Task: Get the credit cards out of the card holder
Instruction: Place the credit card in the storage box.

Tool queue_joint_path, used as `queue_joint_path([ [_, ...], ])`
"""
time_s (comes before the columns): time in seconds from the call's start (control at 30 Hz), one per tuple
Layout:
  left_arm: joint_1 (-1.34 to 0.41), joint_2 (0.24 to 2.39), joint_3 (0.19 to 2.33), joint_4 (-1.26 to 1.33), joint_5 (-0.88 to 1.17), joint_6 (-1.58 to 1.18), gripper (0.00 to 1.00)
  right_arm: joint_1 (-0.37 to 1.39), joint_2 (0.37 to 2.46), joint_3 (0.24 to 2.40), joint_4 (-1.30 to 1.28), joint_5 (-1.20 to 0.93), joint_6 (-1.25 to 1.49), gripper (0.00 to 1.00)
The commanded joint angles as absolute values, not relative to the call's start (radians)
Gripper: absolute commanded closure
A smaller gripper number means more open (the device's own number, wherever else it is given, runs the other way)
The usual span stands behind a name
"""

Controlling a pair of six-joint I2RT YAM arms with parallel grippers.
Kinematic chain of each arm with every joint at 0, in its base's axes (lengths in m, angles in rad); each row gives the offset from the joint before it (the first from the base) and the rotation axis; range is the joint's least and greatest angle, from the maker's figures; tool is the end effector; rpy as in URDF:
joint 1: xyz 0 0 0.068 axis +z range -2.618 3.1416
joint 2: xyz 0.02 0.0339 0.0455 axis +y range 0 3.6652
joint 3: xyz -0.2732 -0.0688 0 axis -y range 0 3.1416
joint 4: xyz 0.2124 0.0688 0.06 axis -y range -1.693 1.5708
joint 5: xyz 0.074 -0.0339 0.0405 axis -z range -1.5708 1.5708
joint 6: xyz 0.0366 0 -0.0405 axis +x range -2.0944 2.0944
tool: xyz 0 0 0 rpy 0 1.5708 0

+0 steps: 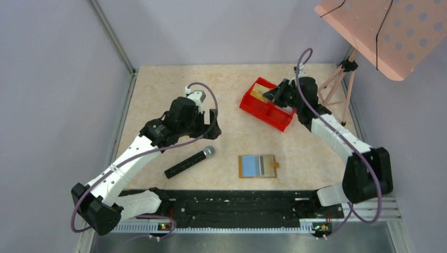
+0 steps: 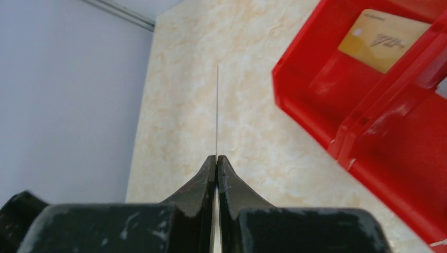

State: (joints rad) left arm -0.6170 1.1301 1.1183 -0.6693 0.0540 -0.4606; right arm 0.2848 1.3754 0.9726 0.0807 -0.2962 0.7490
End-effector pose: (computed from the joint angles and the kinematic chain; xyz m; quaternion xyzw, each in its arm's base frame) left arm 0.1640 -0.1187 0.3485 0.0821 0.8987 -0.2416 0.3567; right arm 0.2746 0.0915 0.3189 0.1006 0.8008 0.3898 0.4435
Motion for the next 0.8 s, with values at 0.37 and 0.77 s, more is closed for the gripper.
queue_joint_path([
  [0.37,-0.615,0.971,1.018,-0.711,-0.207,-0.355,0.01,0.182,1.907,1.489,-0.121,-0.290,0.698,1.00],
  [0.77,-0.614,0.933,1.004,-0.687,-0.137,-0.342,0.01,0.181,1.977,1.504,-0.125,-0.238,0.764,1.00],
])
